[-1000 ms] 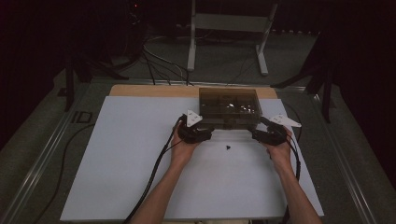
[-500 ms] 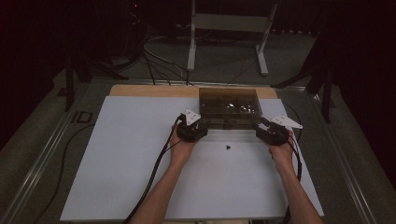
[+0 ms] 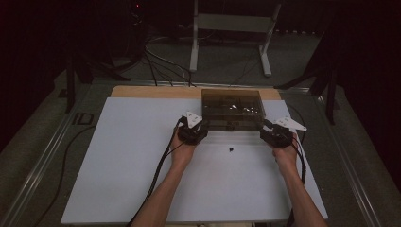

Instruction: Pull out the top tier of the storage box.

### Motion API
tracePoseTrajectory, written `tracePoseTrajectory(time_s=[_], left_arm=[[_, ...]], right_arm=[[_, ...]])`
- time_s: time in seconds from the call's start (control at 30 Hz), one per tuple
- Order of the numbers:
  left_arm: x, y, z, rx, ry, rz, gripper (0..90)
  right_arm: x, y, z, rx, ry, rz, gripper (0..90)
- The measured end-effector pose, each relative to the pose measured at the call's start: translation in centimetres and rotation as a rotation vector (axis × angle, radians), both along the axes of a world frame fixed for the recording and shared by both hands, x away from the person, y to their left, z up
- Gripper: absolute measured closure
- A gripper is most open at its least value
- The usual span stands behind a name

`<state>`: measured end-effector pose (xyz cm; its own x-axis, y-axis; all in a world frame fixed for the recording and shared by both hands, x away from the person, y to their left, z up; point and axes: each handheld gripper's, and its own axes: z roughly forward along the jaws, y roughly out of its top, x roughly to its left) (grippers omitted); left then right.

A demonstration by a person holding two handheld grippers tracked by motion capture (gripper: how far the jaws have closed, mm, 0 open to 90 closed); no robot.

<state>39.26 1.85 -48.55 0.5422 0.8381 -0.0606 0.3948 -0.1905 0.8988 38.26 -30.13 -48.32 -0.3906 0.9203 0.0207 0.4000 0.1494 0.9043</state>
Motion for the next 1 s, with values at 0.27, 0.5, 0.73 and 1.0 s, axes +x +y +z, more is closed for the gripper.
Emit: tracePoseTrajectory(time_s=[0.27,0.5,0.73,1.0], left_arm=[[-0.6,0.1,0.0,0.003,-0.001,-0.010,69.4],[-1.0,0.1,0.0,0.000,-0.001,-0.013,70.5],[-1.3,0.2,0.1,-0.010,0.003,-0.017,71.0],[-1.5,0.3,0.2,-0.014,0.005,-0.019,71.1]], right_arm=[[-0.5,-0.2,0.1,-0.003,0.002,0.011,57.9],[-0.8,-0.3,0.1,-0.005,0.003,0.015,57.9],[-1.0,-0.3,0.2,-0.009,0.007,0.019,57.9],[-1.2,-0.3,0.3,-0.008,0.005,0.018,57.9]])
